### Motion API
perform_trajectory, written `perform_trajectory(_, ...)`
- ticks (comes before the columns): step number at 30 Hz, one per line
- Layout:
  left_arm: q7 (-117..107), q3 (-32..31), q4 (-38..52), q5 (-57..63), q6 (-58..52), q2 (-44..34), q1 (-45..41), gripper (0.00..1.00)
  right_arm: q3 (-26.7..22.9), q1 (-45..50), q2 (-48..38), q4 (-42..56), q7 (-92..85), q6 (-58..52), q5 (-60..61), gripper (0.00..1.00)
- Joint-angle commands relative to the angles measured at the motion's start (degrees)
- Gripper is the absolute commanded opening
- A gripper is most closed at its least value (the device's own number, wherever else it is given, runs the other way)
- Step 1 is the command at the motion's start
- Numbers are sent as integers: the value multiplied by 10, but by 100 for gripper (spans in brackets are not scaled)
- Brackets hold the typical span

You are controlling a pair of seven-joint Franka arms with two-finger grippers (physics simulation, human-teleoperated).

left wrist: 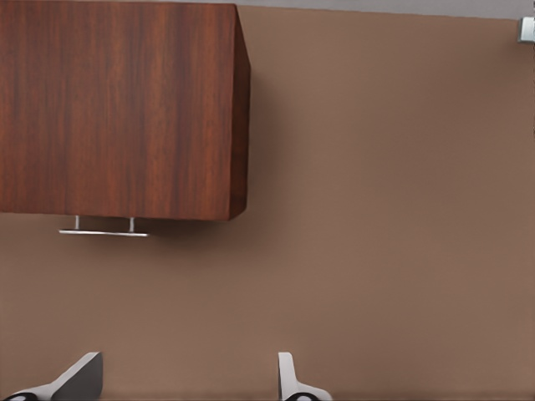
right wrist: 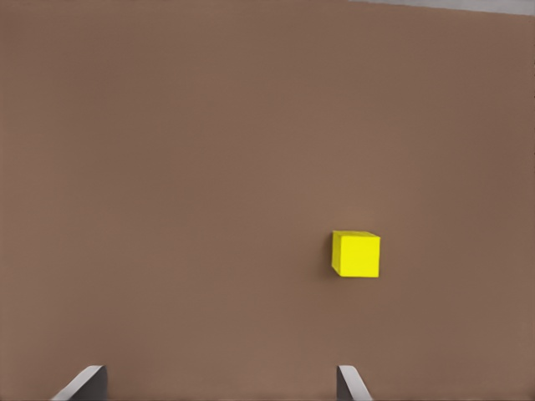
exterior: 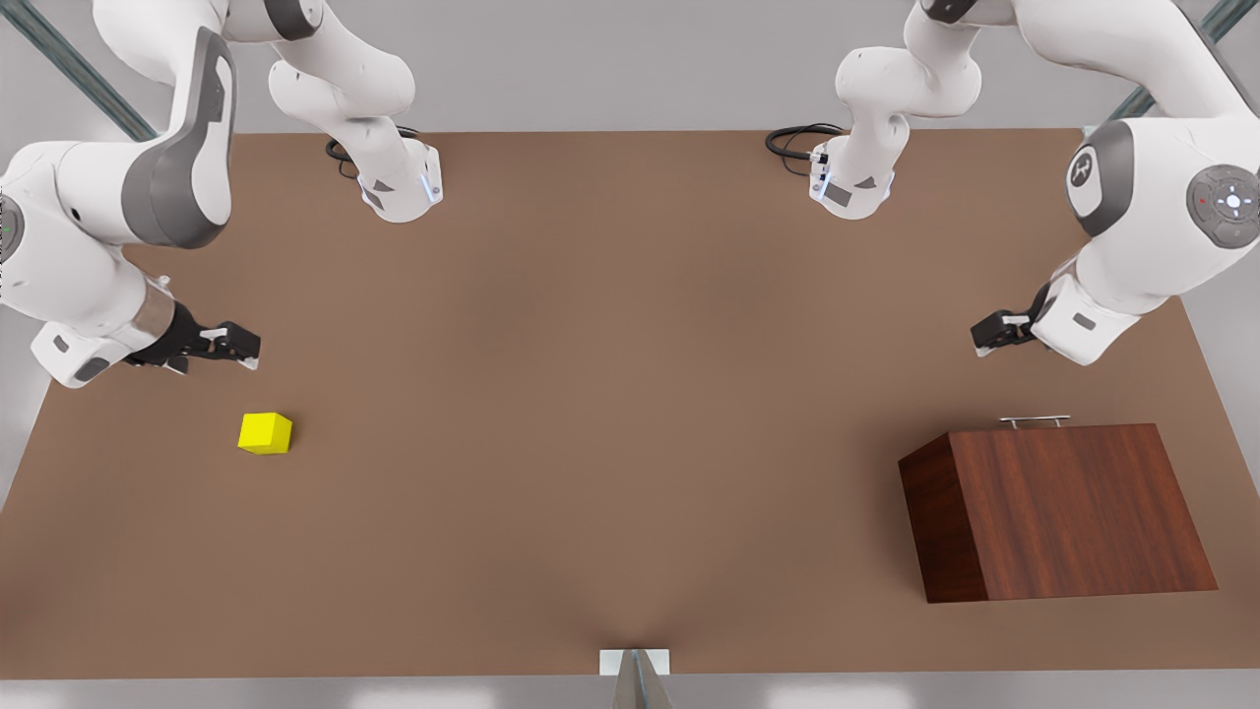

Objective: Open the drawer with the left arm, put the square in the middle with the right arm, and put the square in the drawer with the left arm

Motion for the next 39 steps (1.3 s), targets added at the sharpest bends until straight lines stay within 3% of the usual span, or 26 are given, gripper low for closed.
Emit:
perform_trajectory(1,0,0,0,-2,0,0,0,100,0,-2,0,0,0,0,0,100)
perform_trajectory(4,-2,1,-9,-5,-1,-5,0,100,-1,-6,1,7,-5,6,-3,100)
perform_trajectory(5,-16,7,-54,-3,-11,-12,0,100,0,-3,2,8,2,2,-5,100)
perform_trajectory(6,-169,17,-93,9,18,-16,1,100,1,-3,2,10,12,0,-4,100)
perform_trajectory(7,-433,19,-178,14,99,-42,3,100,1,-7,4,6,13,-5,-4,100)
perform_trajectory(9,-647,54,-302,40,287,-70,5,100,-6,-11,35,-1,16,13,-6,100)
perform_trajectory(11,-669,108,-406,51,445,-105,14,100,13,-53,64,-21,16,68,-9,100)
perform_trajectory(12,-668,126,-445,51,497,-117,14,100,44,-81,68,-49,16,106,-10,100)
perform_trajectory(14,-663,141,-490,51,569,-126,15,100,46,-74,83,-90,14,137,-10,100)
perform_trajectory(17,-658,141,-512,52,577,-122,15,100,64,-82,81,-186,15,229,-10,100)
perform_trajectory(22,-657,141,-552,53,657,-114,27,100,46,-112,89,-223,12,259,-39,100)
perform_trajectory(25,-658,141,-552,56,670,-100,27,100,47,-147,102,-263,-41,316,13,100)
perform_trajectory(31,-659,141,-552,57,701,-79,32,100,45,-182,138,-273,-121,353,18,100)
perform_trajectory(34,-659,141,-551,56,716,-64,32,100,15,-169,154,-268,-149,372,7,100)
perform_trajectory(39,-659,141,-548,56,745,-41,35,100,22,-175,197,-253,-166,379,26,100)
